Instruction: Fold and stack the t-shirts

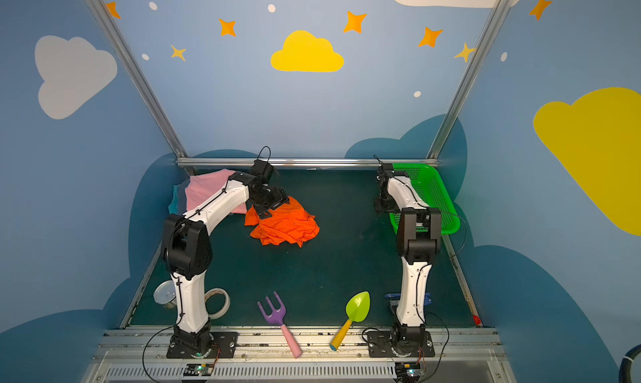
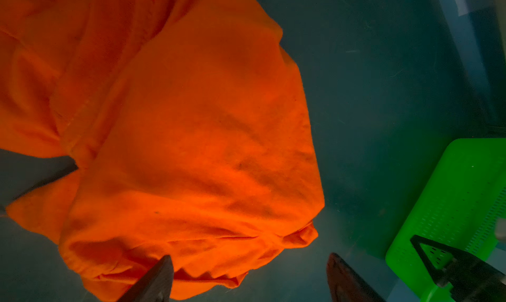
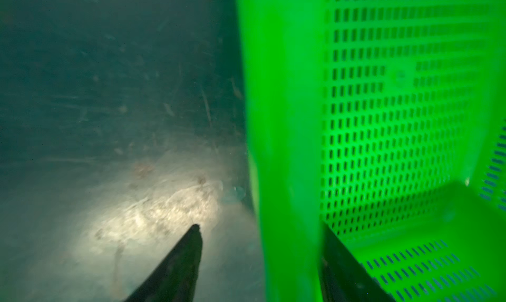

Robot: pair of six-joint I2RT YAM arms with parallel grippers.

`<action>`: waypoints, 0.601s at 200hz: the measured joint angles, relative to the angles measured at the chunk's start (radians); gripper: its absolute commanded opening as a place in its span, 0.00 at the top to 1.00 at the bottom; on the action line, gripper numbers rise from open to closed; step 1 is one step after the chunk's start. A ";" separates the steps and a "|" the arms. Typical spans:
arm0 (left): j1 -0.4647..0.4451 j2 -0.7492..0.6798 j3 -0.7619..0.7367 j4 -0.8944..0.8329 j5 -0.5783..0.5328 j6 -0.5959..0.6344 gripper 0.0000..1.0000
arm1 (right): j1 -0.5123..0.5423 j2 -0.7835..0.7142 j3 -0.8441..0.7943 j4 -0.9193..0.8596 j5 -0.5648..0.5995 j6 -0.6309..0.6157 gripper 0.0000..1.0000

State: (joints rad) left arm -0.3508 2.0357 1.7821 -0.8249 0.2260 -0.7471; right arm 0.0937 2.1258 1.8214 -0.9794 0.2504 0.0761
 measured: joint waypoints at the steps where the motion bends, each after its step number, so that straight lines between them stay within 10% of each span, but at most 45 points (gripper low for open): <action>1: -0.002 -0.001 -0.002 0.000 -0.004 0.000 0.20 | 0.001 -0.005 -0.002 0.000 0.000 0.003 0.29; 97: -0.119 -0.108 -0.245 -0.036 -0.151 0.079 0.17 | 0.151 -0.734 -0.428 0.156 -0.007 0.139 0.19; 109: -0.134 -0.077 -0.245 -0.037 -0.150 0.079 0.29 | 0.167 -0.784 -0.512 0.214 -0.032 0.133 0.19; 120: -0.143 -0.043 -0.234 -0.037 -0.149 0.083 0.67 | 0.172 -0.827 -0.583 0.263 -0.050 0.134 0.19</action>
State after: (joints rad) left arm -0.4934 1.9930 1.5478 -0.8616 0.0769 -0.6640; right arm 0.2657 1.2984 1.2385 -0.7166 0.2005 0.2096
